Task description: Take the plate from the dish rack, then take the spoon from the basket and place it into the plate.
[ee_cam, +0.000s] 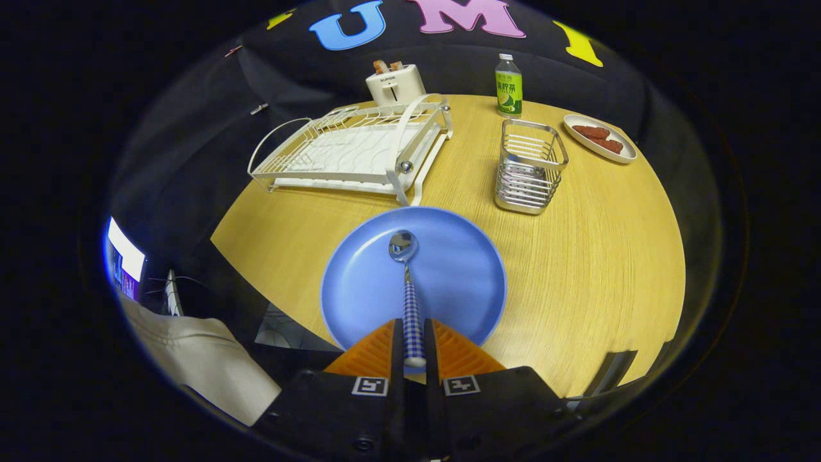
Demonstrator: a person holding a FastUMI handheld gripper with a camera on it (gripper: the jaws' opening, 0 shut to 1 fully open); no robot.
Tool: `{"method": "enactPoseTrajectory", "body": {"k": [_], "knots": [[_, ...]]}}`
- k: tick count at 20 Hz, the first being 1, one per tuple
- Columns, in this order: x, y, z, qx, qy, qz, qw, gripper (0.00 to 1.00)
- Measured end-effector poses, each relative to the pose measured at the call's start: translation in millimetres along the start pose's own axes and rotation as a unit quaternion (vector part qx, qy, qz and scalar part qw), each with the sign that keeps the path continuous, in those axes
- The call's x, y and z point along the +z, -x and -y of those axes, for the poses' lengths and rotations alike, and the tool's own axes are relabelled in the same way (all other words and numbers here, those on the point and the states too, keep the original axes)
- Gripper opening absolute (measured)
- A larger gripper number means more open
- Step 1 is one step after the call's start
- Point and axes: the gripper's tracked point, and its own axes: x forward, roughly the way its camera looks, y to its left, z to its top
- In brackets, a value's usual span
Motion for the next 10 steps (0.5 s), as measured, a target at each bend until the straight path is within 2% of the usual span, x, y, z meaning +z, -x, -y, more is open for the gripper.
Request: {"method": "enactPoseTrajectory", "body": {"k": [7,9,10], "knots": [[-13,-9,8,-0.024,-0.002,-0.017,1.0,0.21],[-8,-9,7,-0.025,-0.002,-0.012,1.0,0.37],[-6,-9,6,-0.026,0.0,-0.009,1.0,0.55]]}}
